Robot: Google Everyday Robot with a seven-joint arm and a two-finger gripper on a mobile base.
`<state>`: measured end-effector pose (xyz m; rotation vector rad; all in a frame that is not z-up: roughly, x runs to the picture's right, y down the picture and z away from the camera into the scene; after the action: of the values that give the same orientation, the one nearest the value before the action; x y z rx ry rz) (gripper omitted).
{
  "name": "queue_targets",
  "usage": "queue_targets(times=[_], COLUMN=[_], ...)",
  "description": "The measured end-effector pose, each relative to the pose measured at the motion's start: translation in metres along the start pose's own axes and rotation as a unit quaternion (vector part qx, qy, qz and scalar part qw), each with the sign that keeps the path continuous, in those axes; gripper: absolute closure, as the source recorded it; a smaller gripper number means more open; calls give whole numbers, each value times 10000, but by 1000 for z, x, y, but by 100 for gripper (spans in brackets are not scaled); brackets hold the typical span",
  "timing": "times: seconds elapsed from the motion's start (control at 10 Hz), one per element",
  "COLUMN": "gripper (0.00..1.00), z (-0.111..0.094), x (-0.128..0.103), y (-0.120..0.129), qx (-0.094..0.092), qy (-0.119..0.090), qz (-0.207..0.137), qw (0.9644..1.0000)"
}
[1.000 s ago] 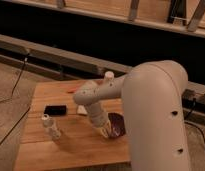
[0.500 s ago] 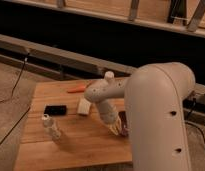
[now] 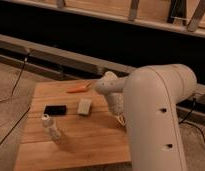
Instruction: Drag the ceramic bowl in a circle
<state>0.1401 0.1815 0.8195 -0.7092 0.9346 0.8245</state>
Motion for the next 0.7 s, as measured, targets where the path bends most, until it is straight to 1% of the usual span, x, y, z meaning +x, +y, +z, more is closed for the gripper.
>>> queue_targets(times=[0.2,0.3,0.4,0.5,0.7], gripper=[100,100,100,100,100], z=[-14,-21,-32,-41,-60], x=[-27,-38,-57,-70,-97], y=[-11,-12,-9,-4,15], qx=[134,172,223,255,287], qy=[-205,-292,-425,-516,-717], qz=[206,241,244,192,-14], qw=[9995,9991,9986,9982,9970])
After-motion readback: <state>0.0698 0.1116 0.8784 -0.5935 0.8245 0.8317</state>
